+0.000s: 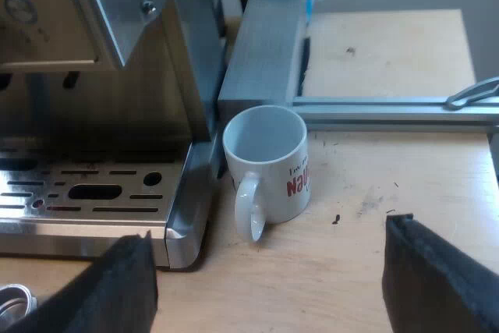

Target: Grind coffee beans and then tamp

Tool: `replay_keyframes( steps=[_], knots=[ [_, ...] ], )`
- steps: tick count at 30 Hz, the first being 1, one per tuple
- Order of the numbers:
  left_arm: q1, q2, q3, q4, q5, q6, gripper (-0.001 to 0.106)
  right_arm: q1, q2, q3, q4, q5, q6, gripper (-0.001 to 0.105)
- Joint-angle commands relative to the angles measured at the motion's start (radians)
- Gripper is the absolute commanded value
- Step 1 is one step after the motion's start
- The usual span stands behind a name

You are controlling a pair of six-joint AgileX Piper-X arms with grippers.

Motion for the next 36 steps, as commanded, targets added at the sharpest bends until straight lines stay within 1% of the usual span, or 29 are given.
replay_keyframes(
  steps=[1,3,4,5,6,7,8,11,13,15,16,17,20,21,23,24,26,29,32,36],
  knots=[
    [-0.005,-0.098,0.003,0.083,-0.014,0.002,0.071,0.001,-0.044,0.009,0.000,0.007,0.006,0.063],
    [-0.005,-0.147,0.003,0.128,-0.014,0.002,0.071,0.001,-0.088,0.025,0.000,0.007,0.002,0.063],
    [-0.005,-0.188,0.003,0.165,-0.014,0.002,0.071,-0.001,-0.207,0.048,0.003,0.027,0.002,0.063],
    [-0.005,-0.204,0.003,0.179,-0.014,0.002,0.071,-0.001,-0.207,0.046,0.014,0.029,0.002,0.063],
    [-0.008,-0.211,0.001,0.216,-0.014,0.004,0.071,0.002,-0.197,0.023,0.052,0.037,0.002,0.063],
    [-0.004,-0.203,-0.016,0.272,-0.003,0.004,0.071,0.003,-0.190,0.017,0.058,0.041,-0.002,0.063],
    [-0.002,-0.199,-0.018,0.302,0.007,0.004,0.071,0.003,-0.191,0.018,0.049,0.037,-0.001,0.063],
    [-0.002,-0.201,-0.014,0.315,0.006,0.024,0.071,0.003,-0.191,0.021,0.028,0.045,-0.001,0.063],
    [-0.002,-0.201,-0.010,0.296,0.006,0.029,0.071,0.003,-0.191,0.021,0.019,0.044,-0.001,0.063],
    [-0.002,-0.201,-0.002,0.248,0.006,0.029,0.071,0.003,-0.191,0.034,-0.002,0.044,0.002,0.063],
    [-0.002,-0.201,0.011,0.201,0.006,0.029,0.071,0.003,-0.191,0.049,-0.020,0.044,0.008,0.063],
    [-0.002,-0.201,0.016,0.185,0.006,0.029,0.071,0.003,-0.191,0.056,-0.028,0.044,0.008,0.063],
    [-0.002,-0.201,0.090,0.043,0.006,0.029,0.071,0.003,-0.191,0.138,-0.124,0.054,0.008,0.063],
    [-0.002,-0.201,0.112,0.021,0.006,0.029,0.071,0.003,-0.191,0.155,-0.142,0.054,0.008,0.063],
    [-0.002,-0.199,0.167,-0.038,0.008,0.029,0.071,0.003,-0.191,0.222,-0.193,0.054,0.008,0.063],
    [-0.002,-0.199,0.190,-0.053,0.010,0.029,0.071,0.003,-0.189,0.233,-0.196,0.054,0.008,0.063],
    [-0.002,-0.199,0.249,-0.076,0.022,0.029,0.071,0.003,-0.189,0.285,-0.201,0.048,0.008,0.063],
    [-0.002,-0.199,0.305,-0.067,0.029,0.029,0.071,0.003,-0.189,0.336,-0.199,0.048,0.008,0.063],
    [-0.002,-0.199,0.342,-0.079,0.032,0.029,0.071,0.003,-0.189,0.372,-0.195,0.048,0.008,0.063],
    [-0.002,-0.199,0.346,-0.090,0.039,0.029,0.071,0.003,-0.189,0.404,-0.158,0.048,0.008,0.063]
  ],
)
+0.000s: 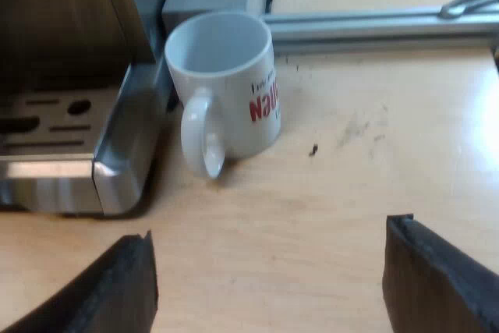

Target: Grind coffee beans and then tamp

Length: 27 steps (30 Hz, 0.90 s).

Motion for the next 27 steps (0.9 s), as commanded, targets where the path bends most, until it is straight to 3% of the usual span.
replay_keyframes(
  steps=[1,27],
  knots=[
    [-0.001,-0.136,-0.001,-0.026,0.009,-0.001,0.071,0.000,-0.038,0.017,0.037,-0.002,-0.002,0.063],
    [0.001,-0.136,0.017,-0.063,0.013,-0.001,0.071,0.000,-0.038,0.029,0.081,0.003,0.018,0.063]
  ],
)
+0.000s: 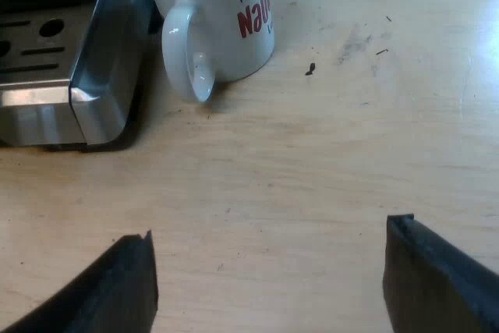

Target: Grind coffee beans and then tamp

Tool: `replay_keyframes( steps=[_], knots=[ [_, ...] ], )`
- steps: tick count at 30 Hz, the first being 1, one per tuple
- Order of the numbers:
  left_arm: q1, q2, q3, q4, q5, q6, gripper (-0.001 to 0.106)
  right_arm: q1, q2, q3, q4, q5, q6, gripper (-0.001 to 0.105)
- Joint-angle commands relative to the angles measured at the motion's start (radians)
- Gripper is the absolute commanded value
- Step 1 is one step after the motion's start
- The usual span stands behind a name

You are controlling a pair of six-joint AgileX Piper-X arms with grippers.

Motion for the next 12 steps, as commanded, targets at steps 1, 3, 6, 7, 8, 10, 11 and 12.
replay_keyframes(
  steps=[1,3,6,7,8,10,11,12],
  knots=[
    [0.001,-0.136,0.000,-0.019,0.003,-0.001,0.071,0.000,-0.038,-0.005,-0.001,0.003,0.000,0.063],
    [0.001,-0.136,0.000,-0.019,0.003,-0.001,0.071,0.000,-0.038,-0.005,-0.001,0.003,0.000,0.063],
    [0.001,-0.136,0.000,-0.019,0.003,-0.001,0.071,0.000,-0.038,-0.005,-0.001,0.003,0.000,0.063],
    [0.001,-0.136,0.000,-0.019,0.003,-0.001,0.071,0.000,-0.038,-0.005,-0.001,0.003,0.000,0.063],
    [0.010,-0.136,0.000,-0.019,0.003,-0.001,0.071,0.000,-0.038,-0.005,-0.001,0.003,0.000,0.063],
    [0.031,-0.136,0.000,-0.019,0.003,-0.001,0.071,0.000,-0.038,-0.005,-0.001,0.003,0.000,0.063],
    [0.038,-0.136,0.000,-0.019,0.003,-0.001,0.071,0.000,-0.038,-0.005,-0.001,0.003,0.000,0.063],
    [0.069,-0.139,0.000,-0.019,0.003,-0.001,0.071,0.000,-0.038,-0.005,-0.001,0.003,0.000,0.063]
  ],
)
